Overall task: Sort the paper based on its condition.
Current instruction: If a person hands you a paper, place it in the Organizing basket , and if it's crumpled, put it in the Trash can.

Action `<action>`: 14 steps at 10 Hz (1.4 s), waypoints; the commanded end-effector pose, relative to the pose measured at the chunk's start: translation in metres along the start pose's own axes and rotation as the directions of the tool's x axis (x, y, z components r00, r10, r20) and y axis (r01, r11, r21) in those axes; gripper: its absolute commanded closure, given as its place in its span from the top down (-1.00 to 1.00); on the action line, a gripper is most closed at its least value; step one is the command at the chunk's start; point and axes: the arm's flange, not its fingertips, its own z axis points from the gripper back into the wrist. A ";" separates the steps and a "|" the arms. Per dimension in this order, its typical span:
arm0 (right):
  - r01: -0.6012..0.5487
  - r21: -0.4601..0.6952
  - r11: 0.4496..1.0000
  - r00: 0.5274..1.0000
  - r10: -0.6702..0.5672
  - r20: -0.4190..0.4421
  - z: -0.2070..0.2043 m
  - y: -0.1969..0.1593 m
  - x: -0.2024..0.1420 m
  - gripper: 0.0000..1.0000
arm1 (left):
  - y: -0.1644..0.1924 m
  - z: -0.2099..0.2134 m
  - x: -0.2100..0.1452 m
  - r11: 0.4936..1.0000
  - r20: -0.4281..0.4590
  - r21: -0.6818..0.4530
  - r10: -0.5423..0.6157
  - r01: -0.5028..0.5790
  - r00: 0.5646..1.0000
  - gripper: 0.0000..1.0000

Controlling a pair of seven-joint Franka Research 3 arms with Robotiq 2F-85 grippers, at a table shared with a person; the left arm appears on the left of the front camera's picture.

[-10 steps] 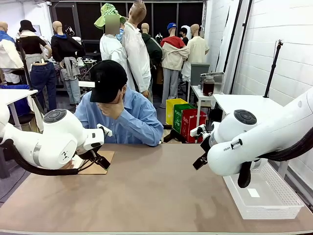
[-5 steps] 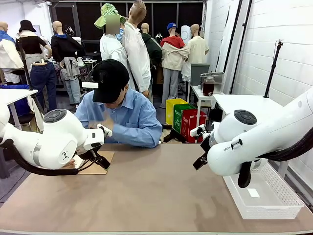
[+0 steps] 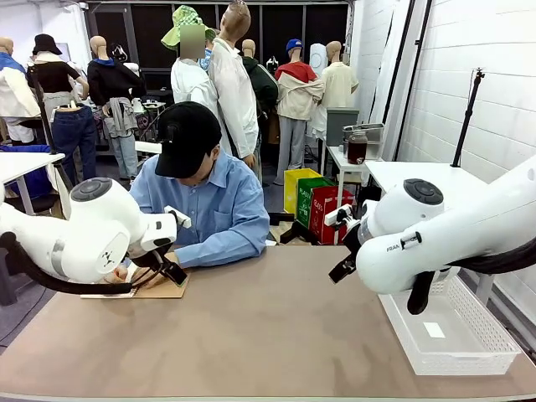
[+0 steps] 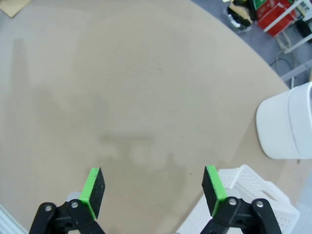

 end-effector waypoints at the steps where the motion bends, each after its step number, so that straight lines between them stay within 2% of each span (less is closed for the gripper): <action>1: -0.038 0.052 0.998 0.999 0.037 0.013 0.033 -0.005 0.001 1.00 | -0.005 0.035 0.003 1.000 0.000 -0.008 0.015 -0.015 1.000 1.00; 4: -0.125 0.097 0.987 0.991 0.119 0.061 0.076 0.001 0.006 1.00 | -0.007 0.073 0.010 1.000 0.040 -0.017 0.018 -0.017 0.999 1.00; 6: -0.193 0.088 0.977 0.978 0.185 0.094 0.109 0.004 0.010 1.00 | -0.009 0.099 0.013 1.000 0.068 -0.020 0.005 -0.003 0.998 1.00; 10: -0.190 0.098 0.977 0.979 0.182 0.089 0.135 0.002 0.025 1.00 | -0.007 0.136 0.015 0.998 0.074 -0.062 -0.009 0.013 0.997 1.00; 14: -0.198 0.094 0.976 0.975 0.186 0.121 0.153 0.002 0.038 1.00 | -0.012 0.160 0.011 1.000 0.092 -0.024 -0.015 0.018 0.996 1.00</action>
